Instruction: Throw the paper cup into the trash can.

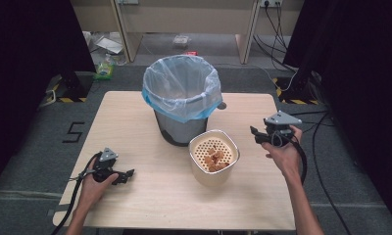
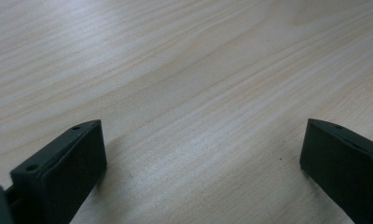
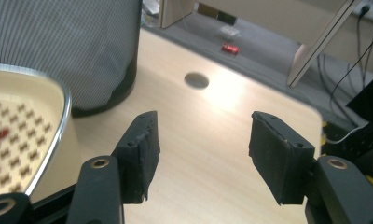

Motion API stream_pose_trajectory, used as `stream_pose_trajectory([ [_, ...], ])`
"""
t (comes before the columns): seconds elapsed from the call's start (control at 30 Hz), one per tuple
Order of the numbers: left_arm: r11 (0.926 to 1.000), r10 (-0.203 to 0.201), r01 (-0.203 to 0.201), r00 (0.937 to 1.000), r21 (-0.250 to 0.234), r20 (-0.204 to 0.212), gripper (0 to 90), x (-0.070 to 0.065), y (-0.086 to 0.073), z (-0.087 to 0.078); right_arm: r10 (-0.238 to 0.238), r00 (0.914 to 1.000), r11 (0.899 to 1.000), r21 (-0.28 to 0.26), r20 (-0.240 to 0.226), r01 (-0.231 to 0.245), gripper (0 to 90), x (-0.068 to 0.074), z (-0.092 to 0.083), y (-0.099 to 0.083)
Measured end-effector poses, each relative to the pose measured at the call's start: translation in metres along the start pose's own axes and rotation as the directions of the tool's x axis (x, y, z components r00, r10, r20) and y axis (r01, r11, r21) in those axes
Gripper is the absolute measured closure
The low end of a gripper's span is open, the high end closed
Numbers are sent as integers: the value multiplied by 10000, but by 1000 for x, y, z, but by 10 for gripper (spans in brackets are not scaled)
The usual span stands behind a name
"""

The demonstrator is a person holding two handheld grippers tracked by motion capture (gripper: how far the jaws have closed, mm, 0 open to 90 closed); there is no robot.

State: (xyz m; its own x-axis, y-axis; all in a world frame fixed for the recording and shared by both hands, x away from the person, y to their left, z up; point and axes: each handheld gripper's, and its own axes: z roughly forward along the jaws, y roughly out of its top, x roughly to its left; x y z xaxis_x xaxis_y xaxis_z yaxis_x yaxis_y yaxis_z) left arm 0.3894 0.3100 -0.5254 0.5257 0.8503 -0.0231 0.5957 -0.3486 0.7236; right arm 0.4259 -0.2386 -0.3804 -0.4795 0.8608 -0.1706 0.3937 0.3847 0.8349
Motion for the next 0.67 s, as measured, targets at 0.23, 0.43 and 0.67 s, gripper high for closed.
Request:
stream_pose_trajectory([
  [0.23, 10000, -3, 3, 10000, -10, -2, 0, 0, 0, 0, 224, 9997, 9991, 354, -36, -222, 417, 8, 6, -35],
  [0.43, 10000, -12, 12, 10000, -16, -17, 0, 0, 0, 0, 315, 9995, 9979, 563, -103, -309, 412, 18, 10, -58],
  [0.67, 10000, -18, 18, 10000, -21, -20, 0, 0, 0, 0, 396, 9988, 9945, 986, -280, -367, 399, 29, 18, -79],
])
